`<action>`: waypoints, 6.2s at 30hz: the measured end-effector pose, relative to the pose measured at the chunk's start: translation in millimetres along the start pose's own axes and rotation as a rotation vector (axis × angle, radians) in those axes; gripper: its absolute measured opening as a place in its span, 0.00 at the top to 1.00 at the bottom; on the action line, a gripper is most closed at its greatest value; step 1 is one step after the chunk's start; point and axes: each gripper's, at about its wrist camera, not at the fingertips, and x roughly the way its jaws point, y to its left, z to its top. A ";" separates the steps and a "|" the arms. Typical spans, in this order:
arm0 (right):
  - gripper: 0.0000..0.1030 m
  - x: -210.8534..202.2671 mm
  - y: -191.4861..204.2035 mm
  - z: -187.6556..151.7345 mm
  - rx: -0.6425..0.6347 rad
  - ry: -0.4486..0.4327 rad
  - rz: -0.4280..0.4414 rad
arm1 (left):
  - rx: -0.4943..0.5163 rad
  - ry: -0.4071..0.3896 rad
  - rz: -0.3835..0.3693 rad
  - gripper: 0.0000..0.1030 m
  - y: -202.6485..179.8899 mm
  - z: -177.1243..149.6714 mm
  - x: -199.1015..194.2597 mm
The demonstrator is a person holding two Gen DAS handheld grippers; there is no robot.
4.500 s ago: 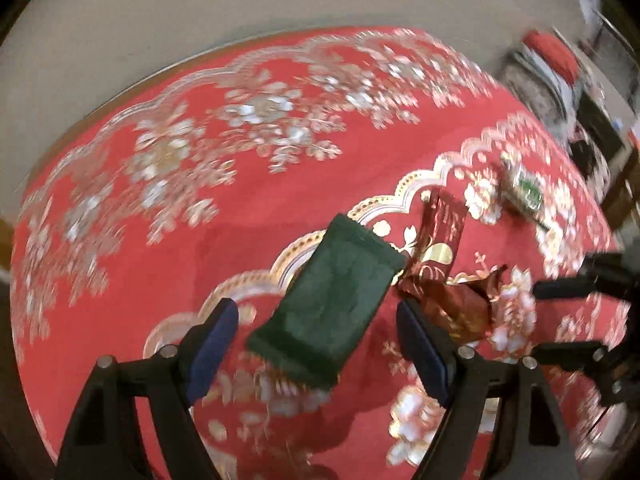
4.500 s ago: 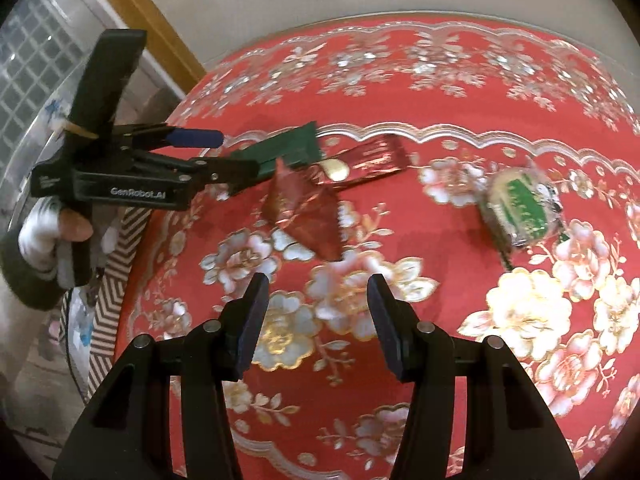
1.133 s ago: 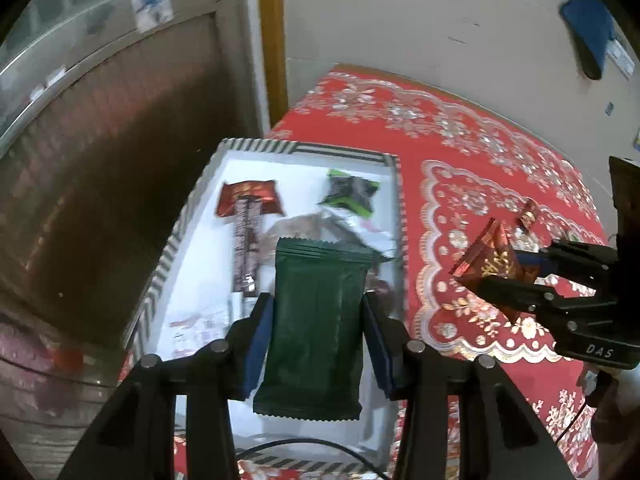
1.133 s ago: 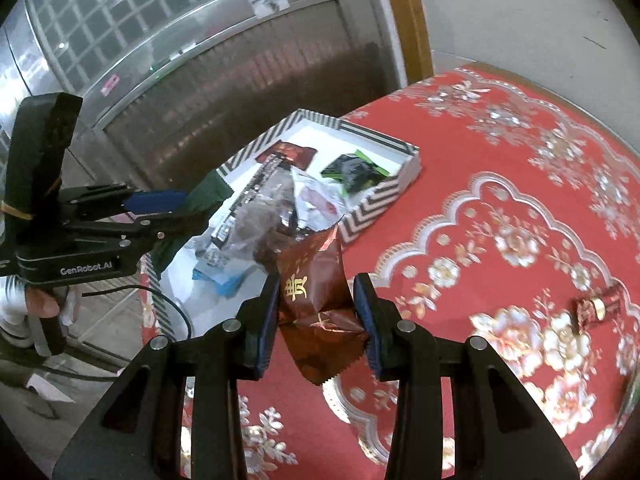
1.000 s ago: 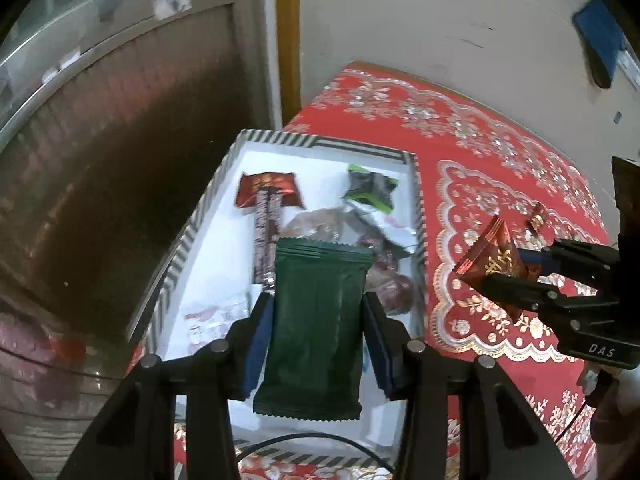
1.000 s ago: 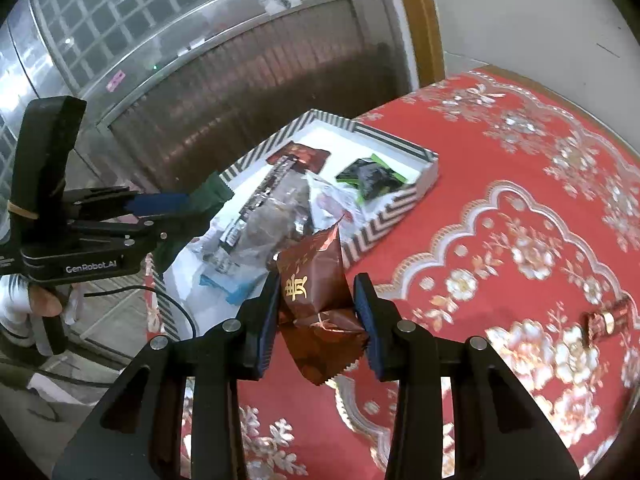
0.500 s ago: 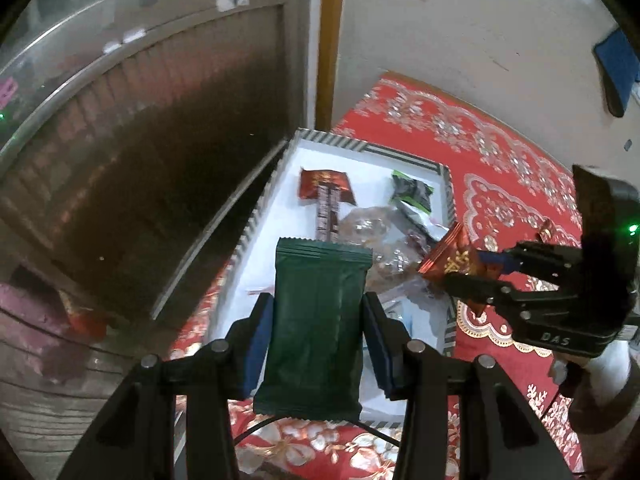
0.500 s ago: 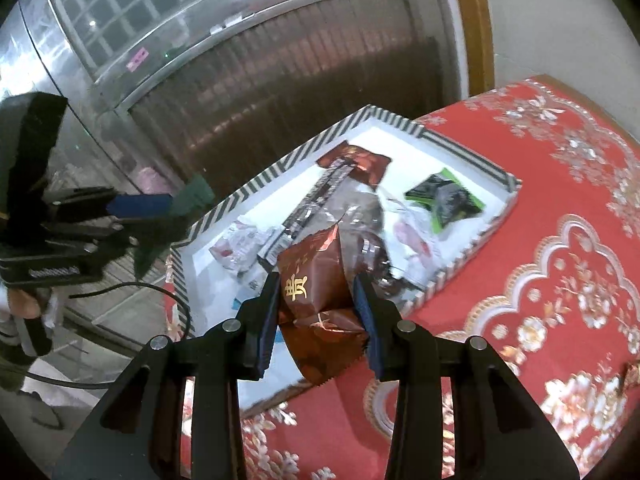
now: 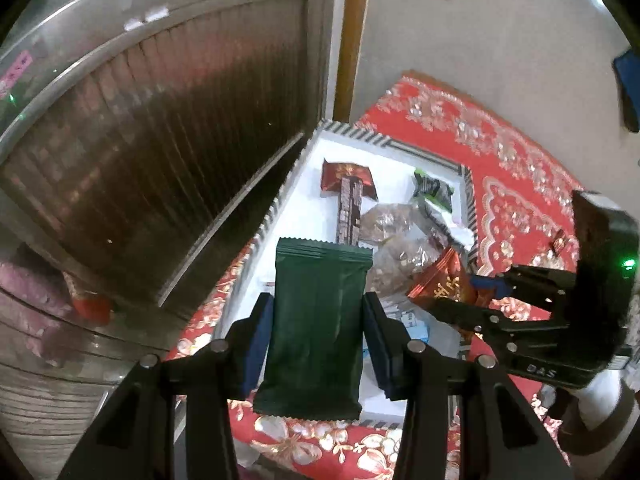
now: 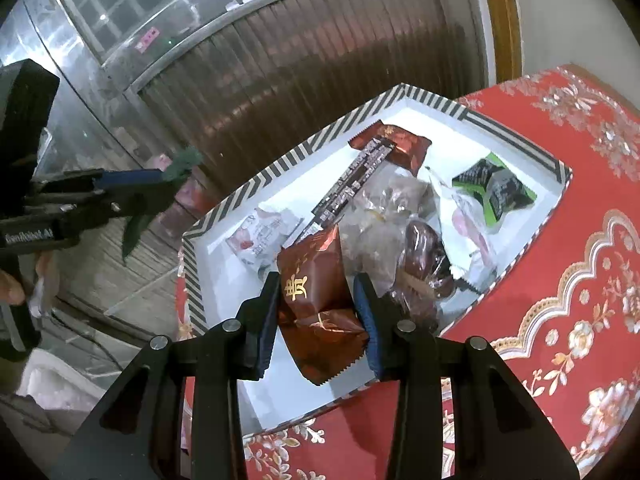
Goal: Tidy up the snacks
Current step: 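Carry the green and red-gold packets over the white tray with both grippers, then open both grippers to drop the green and red-gold packets in the tray, then move both grippers back to the remaining snacks on the tablecloth, then grasp the red chocolate bar with the left gripper while the right grasps the round cake packet, then carry the red chocolate bar and cake packet over the white tray with both grippers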
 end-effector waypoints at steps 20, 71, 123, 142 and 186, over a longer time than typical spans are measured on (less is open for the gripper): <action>0.65 11.4 0.1 -3.7 0.014 0.027 0.002 | 0.027 0.038 0.032 0.54 -11.0 1.5 51.9; 0.42 -63.1 -24.8 -29.9 0.143 -0.135 -0.098 | 0.201 -0.085 -0.129 0.05 -56.0 58.4 25.8; 0.32 -330.7 -87.7 -340.8 0.902 -0.549 -0.726 | 0.851 0.105 -0.614 0.04 -417.8 -41.2 28.5; 0.32 -260.7 -247.1 -191.4 0.586 -0.184 -0.621 | 0.800 0.161 -0.592 0.04 -406.4 42.9 112.1; 0.45 -243.8 -194.6 -207.3 0.528 -0.163 -0.533 | 0.677 0.142 -0.429 0.72 -359.8 18.8 95.0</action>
